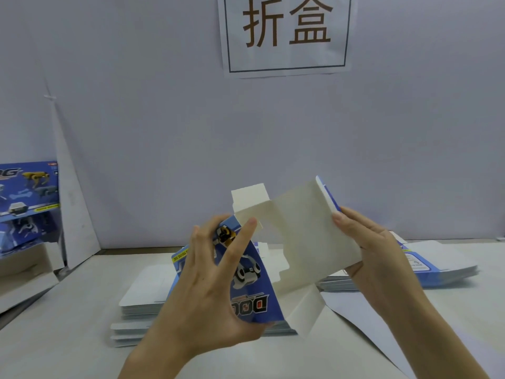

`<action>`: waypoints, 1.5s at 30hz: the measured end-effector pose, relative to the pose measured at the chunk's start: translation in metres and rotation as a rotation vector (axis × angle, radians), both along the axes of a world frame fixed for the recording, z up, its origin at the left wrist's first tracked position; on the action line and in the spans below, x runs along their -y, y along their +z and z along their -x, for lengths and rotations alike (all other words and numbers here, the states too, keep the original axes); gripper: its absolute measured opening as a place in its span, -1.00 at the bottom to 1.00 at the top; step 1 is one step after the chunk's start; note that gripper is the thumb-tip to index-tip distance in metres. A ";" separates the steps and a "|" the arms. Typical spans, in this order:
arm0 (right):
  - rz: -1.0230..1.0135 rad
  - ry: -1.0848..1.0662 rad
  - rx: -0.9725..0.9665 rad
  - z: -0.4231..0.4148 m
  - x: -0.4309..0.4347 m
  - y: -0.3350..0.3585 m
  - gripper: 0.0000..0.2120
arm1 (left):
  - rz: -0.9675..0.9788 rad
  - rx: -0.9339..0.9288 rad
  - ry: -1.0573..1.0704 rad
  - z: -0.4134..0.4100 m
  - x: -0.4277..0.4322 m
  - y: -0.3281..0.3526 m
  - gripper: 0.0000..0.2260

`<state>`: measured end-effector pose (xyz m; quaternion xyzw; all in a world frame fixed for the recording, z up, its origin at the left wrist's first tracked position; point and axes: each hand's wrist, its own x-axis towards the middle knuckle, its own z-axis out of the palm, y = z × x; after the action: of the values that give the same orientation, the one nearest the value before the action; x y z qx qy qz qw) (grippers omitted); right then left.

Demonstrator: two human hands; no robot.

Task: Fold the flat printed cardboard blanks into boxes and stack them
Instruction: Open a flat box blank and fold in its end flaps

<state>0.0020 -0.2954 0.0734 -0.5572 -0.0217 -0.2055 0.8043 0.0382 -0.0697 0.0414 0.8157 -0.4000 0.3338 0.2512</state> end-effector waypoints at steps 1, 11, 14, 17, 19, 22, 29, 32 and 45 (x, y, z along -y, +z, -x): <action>0.004 -0.015 0.003 0.001 -0.001 0.001 -0.72 | -0.011 0.011 0.007 0.000 0.000 0.000 0.05; 0.085 -0.081 0.179 0.002 -0.005 0.002 -0.62 | 0.176 0.061 0.157 0.001 0.007 0.003 0.09; 0.228 -0.082 0.191 -0.002 -0.006 -0.005 -0.55 | 0.477 -0.171 0.153 0.006 0.008 0.008 0.16; 0.702 0.185 0.121 0.001 -0.017 -0.017 -0.27 | 0.780 -0.385 0.105 0.010 0.012 0.012 0.19; 0.873 0.374 0.072 0.000 -0.033 -0.026 -0.07 | 0.838 -0.495 0.111 0.012 0.018 0.012 0.21; 0.805 0.268 0.133 -0.006 -0.048 -0.035 -0.12 | 0.847 -0.584 0.019 0.014 0.022 0.012 0.11; 0.462 0.278 0.010 -0.009 -0.023 -0.023 -0.11 | 0.691 -0.789 -0.085 -0.002 0.007 0.010 -0.52; 0.498 0.202 -0.031 -0.010 -0.023 -0.024 -0.06 | 0.693 -0.778 -0.039 -0.005 0.008 0.007 -0.55; 0.491 0.206 0.004 -0.014 -0.024 -0.028 -0.45 | 0.744 -0.613 0.030 -0.004 0.010 0.004 -0.45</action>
<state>0.0161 -0.2713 0.0456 -0.7300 -0.1292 -0.1123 0.6616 0.0420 -0.0795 0.0449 0.7369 -0.1491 0.2023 0.6275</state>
